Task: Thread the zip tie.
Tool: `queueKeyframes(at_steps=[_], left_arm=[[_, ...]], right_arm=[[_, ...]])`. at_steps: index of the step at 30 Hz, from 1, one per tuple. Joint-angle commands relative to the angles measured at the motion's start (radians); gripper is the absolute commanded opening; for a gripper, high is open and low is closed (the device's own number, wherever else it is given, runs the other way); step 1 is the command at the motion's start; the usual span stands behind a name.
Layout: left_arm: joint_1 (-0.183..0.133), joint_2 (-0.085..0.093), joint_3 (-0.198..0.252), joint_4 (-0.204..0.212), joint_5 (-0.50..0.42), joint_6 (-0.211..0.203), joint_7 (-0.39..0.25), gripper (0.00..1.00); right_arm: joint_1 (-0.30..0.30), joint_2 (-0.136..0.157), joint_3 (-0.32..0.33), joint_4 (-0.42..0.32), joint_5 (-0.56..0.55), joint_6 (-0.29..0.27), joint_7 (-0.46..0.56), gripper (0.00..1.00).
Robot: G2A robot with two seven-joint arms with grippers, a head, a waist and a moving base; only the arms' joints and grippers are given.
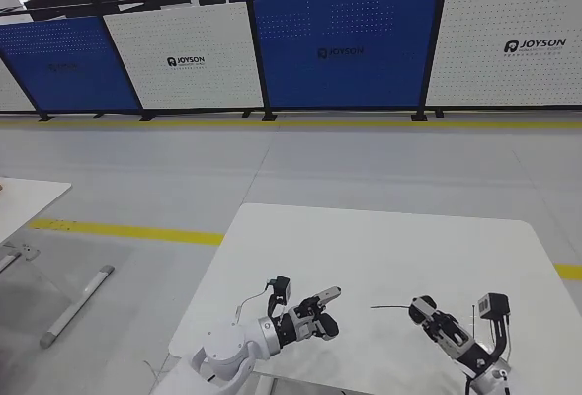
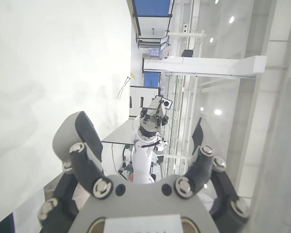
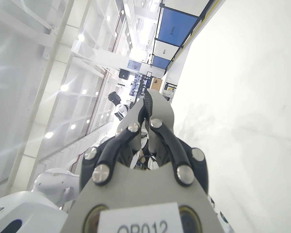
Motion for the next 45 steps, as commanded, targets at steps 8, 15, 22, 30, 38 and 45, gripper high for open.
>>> queueKeyframes(at_steps=[8,15,22,30,38,45], left_arm=[[-0.033,-0.005,0.044,0.011,-0.003,0.022,-0.002,1.0],[-0.111,-0.021,0.146,0.025,-0.049,0.067,-0.019,1.0],[-0.157,-0.032,0.178,0.074,-0.088,0.083,0.01,1.0],[-0.157,-0.037,0.188,0.066,-0.123,0.052,0.027,1.0],[-0.202,-0.061,0.259,0.077,-0.08,-0.03,0.194,1.0],[-0.202,-0.061,0.259,0.077,-0.08,-0.03,0.194,1.0]], right_arm=[[0.0,0.0,0.0,0.0,0.001,0.0,-0.001,0.0],[0.0,0.0,0.0,0.0,0.001,0.0,-0.001,0.0],[0.0,0.0,0.0,0.0,0.001,0.0,-0.001,0.0],[0.0,0.0,0.0,0.0,0.001,0.0,-0.001,0.0],[0.0,0.0,0.0,0.0,0.001,0.0,-0.001,0.0],[0.001,-0.001,-0.003,0.003,-0.012,0.012,-0.014,0.0]])
